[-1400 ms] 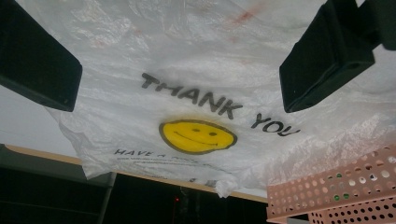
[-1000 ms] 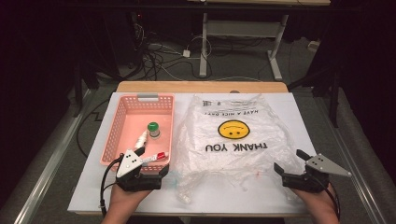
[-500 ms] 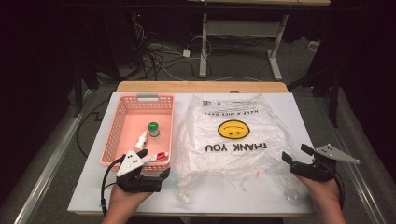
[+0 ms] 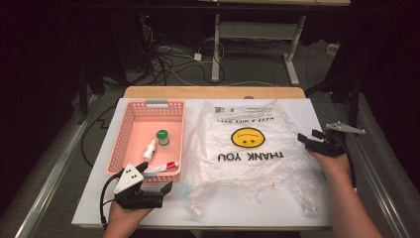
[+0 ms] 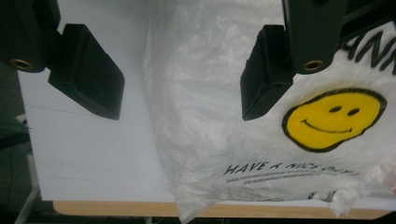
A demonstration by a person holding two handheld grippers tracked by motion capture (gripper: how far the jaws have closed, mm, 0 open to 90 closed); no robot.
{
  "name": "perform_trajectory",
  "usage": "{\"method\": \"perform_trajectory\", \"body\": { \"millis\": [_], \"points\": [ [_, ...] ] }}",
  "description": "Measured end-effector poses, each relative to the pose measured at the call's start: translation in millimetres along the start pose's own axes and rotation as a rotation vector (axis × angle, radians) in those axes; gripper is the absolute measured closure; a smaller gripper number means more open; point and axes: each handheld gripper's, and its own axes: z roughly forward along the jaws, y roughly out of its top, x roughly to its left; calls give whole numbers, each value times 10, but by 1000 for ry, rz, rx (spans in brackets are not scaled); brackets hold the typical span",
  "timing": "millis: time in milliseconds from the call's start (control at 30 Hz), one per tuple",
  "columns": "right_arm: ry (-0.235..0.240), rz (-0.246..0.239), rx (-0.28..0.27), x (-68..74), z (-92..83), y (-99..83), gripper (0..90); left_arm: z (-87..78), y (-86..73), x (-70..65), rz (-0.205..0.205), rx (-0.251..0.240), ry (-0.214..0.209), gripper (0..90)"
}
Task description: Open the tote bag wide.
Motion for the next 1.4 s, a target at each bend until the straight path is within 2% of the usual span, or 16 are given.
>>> {"method": "perform_trajectory", "body": {
  "millis": [67,167,233,333,500,533,700,900,967,1000,1067,1100,1133,1333,1367,1400],
  "points": [
    [6,0,20,-18,52,27,323,-12,0,-3,-5,-10,-6,0],
    [27,-24,88,-60,259,93,357,-24,5,-15,-13,-21,-22,0],
    [43,-13,83,-105,319,96,407,-18,0,-15,-9,-11,-29,0],
    [61,3,103,-149,365,100,409,-5,-17,-15,-7,-1,-32,0],
    [57,-44,130,-133,428,123,424,6,-15,-25,-12,-5,-32,0],
    [42,-62,142,-126,454,132,437,9,-20,-30,-10,-1,-34,0],
    [45,-79,177,-125,517,154,463,20,-37,-33,-8,9,-40,0],
    [50,-131,216,-60,585,135,538,-2,-24,-7,-44,-16,-74,0],
    [49,-124,213,-71,573,127,589,-8,-21,-8,-41,-17,-77,0],
    [32,-169,216,-60,559,115,679,-11,-21,-11,-41,-18,-79,0],
    [20,-190,221,-43,553,113,715,-11,-21,-16,-41,-14,-80,0],
    [29,-206,236,-22,540,119,831,-11,-22,-15,-43,-12,-75,0],
    [37,-213,243,-8,534,121,880,-20,-23,-5,-52,-15,-73,0],
    [40,-220,250,32,514,129,900,-44,-17,-6,-52,-22,-79,0],
    [6,-196,239,-3,491,145,900,-44,-15,-10,-52,-21,-80,0],
    [6,-196,239,-3,491,145,900,-43,-12,-14,-51,-16,-79,0]
  ]
}}
